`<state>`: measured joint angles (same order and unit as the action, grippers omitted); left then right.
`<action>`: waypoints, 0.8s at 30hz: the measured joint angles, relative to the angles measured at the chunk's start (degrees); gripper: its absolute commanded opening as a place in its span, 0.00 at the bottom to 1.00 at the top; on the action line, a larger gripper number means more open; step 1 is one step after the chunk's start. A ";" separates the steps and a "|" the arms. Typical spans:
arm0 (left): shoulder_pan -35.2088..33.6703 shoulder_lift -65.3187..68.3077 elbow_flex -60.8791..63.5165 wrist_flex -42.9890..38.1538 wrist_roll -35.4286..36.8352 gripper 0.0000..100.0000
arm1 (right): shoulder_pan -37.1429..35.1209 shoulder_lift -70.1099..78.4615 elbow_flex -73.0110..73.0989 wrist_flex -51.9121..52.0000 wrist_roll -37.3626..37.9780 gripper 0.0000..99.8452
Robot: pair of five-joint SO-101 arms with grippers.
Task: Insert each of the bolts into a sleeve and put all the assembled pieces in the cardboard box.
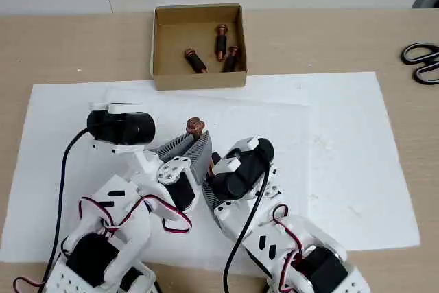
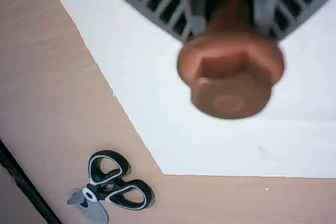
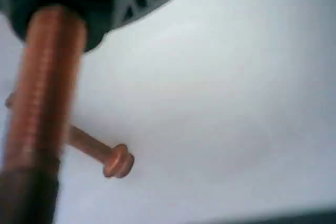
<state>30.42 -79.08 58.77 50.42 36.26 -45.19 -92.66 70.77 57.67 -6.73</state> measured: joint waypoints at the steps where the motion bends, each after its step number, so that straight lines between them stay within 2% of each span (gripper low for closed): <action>1: 0.00 0.00 0.00 0.00 0.00 0.01 | 0.09 0.00 0.00 0.00 0.00 0.00; 24: 0.53 0.00 2.90 -0.09 0.00 0.01 | 0.09 0.00 -0.18 0.00 0.00 0.00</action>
<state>30.95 -79.08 61.67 50.33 36.26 -45.10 -92.66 70.59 57.67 -6.73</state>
